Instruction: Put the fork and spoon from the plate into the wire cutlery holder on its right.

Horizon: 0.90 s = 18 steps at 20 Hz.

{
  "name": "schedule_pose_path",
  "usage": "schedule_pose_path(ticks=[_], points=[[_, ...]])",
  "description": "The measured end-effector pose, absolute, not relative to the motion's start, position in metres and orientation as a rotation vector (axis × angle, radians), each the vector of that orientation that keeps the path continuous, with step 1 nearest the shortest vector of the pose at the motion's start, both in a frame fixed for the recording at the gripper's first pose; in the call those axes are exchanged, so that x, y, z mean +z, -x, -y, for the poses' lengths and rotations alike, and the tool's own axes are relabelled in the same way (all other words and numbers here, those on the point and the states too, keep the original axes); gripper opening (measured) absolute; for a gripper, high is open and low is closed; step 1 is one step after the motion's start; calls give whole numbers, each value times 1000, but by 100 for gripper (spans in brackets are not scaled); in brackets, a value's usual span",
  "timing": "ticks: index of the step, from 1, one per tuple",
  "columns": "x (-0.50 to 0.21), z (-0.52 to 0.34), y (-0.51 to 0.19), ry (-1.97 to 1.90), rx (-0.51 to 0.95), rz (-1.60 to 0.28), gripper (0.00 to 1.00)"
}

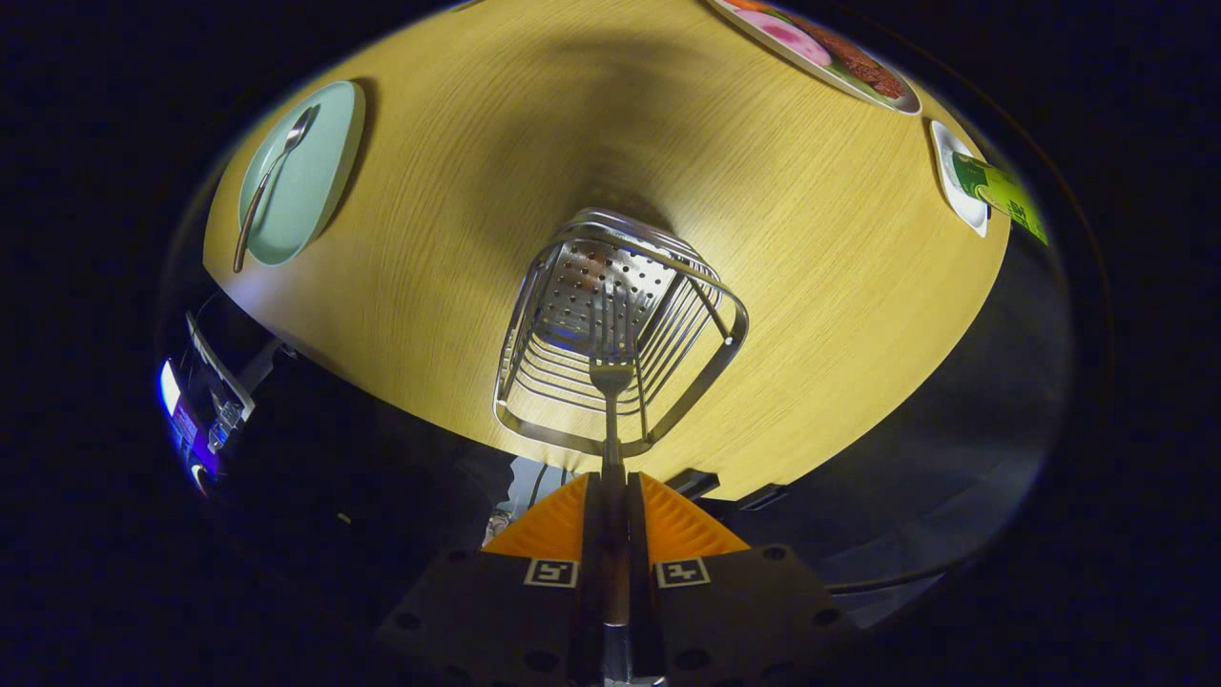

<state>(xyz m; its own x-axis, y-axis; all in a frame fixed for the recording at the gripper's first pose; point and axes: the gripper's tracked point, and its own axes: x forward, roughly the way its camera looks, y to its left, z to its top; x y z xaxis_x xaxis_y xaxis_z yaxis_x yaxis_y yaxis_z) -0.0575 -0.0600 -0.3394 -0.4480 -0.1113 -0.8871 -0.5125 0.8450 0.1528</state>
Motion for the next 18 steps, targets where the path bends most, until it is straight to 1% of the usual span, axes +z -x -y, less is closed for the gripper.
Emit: schedule_pose_path(ticks=[1, 2, 3, 5, 6, 9, 13, 15, 16, 18], points=[[-339, 59, 55, 453, 502, -1991, 17], [-338, 57, 52, 446, 509, -1968, 27], [-337, 56, 50, 432, 514, -1935, 35], [-333, 51, 41, 399, 515, -1835, 60], [-330, 49, 35, 384, 514, -1776, 71], [-307, 41, 28, 291, 489, -1616, 76], [-266, 18, 14, 133, 443, -1399, 76], [-244, -13, 6, 43, 447, -1293, 77], [-234, -30, 4, -5, 457, -1249, 80], [-218, -64, 4, -87, 467, -1189, 80]])
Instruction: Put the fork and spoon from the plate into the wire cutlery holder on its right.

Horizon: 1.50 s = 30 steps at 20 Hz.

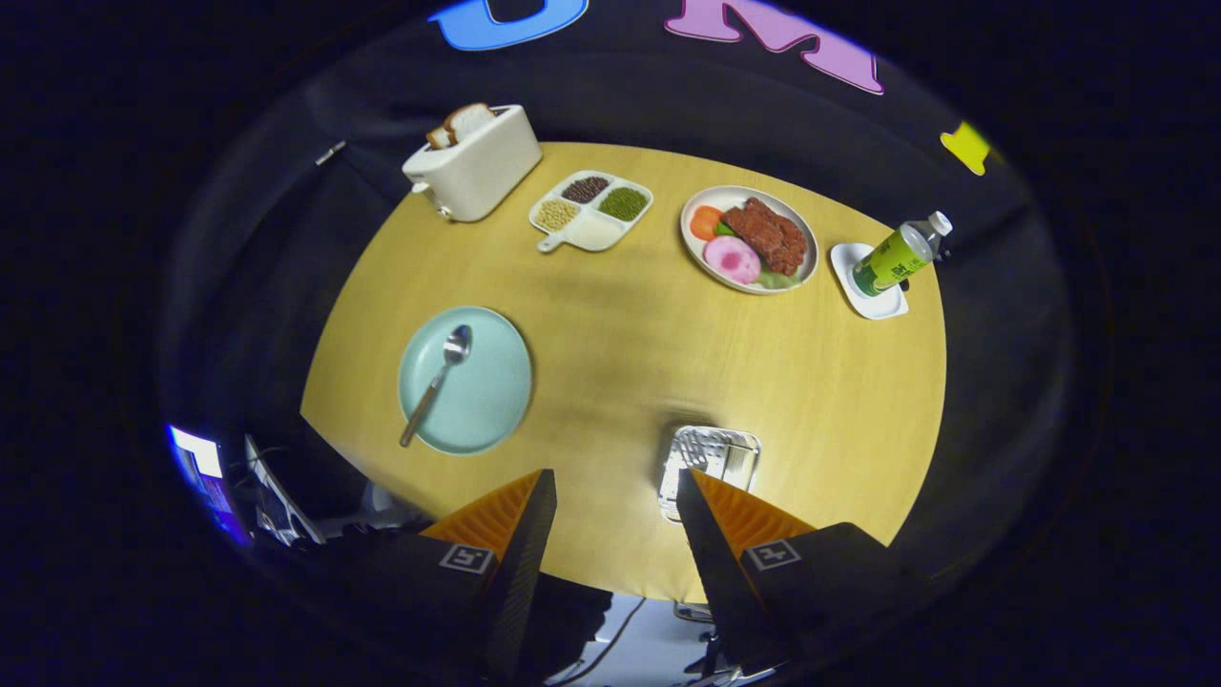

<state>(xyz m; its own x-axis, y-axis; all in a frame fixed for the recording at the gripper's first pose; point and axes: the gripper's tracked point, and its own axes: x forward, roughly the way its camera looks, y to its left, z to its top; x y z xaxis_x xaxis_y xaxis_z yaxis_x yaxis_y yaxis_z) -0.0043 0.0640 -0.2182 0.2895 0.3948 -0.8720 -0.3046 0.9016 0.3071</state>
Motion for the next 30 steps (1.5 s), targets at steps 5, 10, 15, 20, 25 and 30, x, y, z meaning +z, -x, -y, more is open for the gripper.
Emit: schedule_pose_path(ticks=[5, 10, 15, 20, 25, 30], points=[[-220, -162, 15, -188, 530, -1134, 80], [-252, -258, 27, -232, 586, -1167, 80], [-301, -311, 28, -243, 528, -1249, 73], [-333, -329, 31, -222, 471, -1311, 72], [-353, -340, 34, -210, 436, -1352, 56], [-354, -332, 34, -207, 430, -1329, 9]])
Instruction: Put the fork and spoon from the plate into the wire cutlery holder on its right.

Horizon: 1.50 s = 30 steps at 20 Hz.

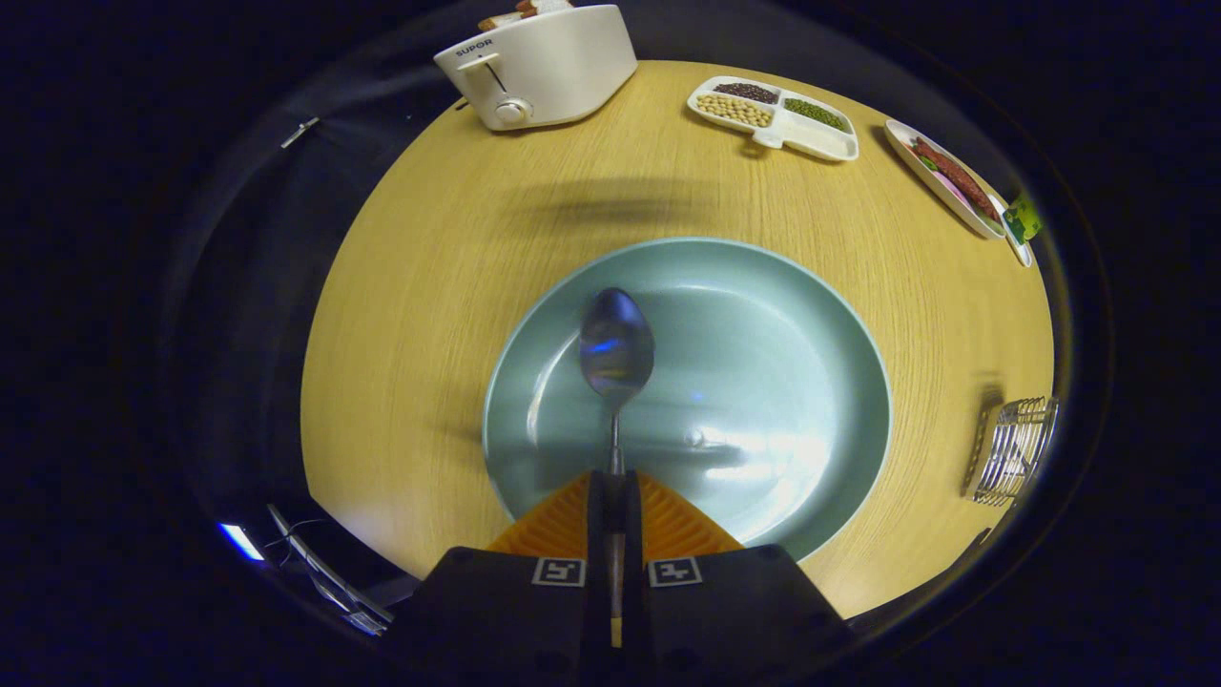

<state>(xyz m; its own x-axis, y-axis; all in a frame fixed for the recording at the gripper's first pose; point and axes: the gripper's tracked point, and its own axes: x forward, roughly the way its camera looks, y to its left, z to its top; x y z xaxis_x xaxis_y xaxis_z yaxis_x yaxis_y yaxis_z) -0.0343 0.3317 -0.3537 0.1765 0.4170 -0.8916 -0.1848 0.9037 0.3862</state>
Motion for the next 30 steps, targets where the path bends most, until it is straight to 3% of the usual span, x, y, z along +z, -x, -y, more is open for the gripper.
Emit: schedule_pose_path(ticks=[13, 21, 30], points=[[-267, -265, 25, -372, 534, -1218, 9], [-217, -97, 20, -319, 469, -1218, 9], [-256, 32, 57, -142, 366, -1416, 9]])
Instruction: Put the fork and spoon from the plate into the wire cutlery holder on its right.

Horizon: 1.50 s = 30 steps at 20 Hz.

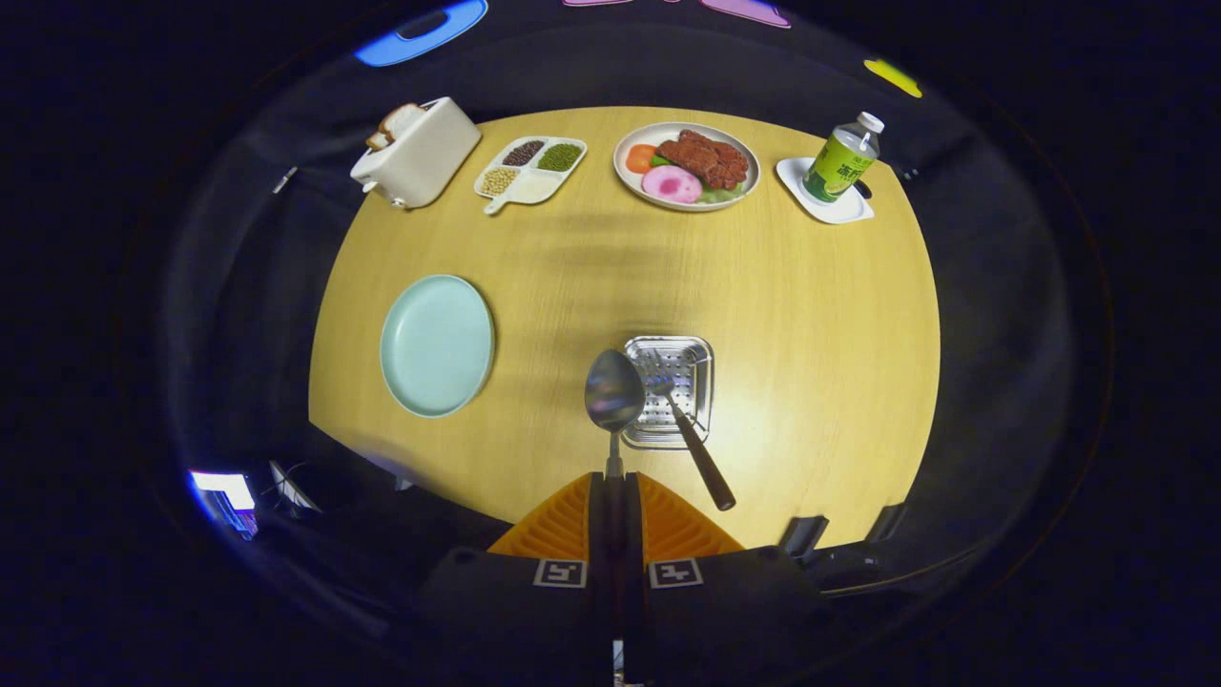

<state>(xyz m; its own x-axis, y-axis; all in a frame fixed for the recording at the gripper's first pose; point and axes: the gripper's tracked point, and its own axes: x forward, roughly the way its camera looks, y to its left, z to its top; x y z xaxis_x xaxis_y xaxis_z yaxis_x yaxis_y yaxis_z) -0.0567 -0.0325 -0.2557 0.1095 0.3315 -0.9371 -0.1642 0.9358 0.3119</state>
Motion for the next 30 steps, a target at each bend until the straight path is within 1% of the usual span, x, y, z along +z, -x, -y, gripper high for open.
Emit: schedule_pose_path(ticks=[2, 6, 11, 13, 15, 16, 18, 22, 23, 27, 30], points=[[-269, 44, 56, -113, 352, -1457, 9], [-302, 48, 48, -8, 368, -1570, 9], [-329, 34, 37, 118, 436, -1664, 9], [-334, 29, 35, 147, 444, -1684, 10], [-336, 27, 33, 178, 463, -1687, 16], [-336, 29, 32, 192, 466, -1681, 19], [-335, 33, 29, 210, 467, -1647, 50], [-316, 39, 22, 151, 435, -1522, 95], [-310, 42, 21, 128, 417, -1483, 100], [-282, 58, 10, 108, 330, -1288, 99], [-257, 61, 6, 73, 295, -1122, 99]])
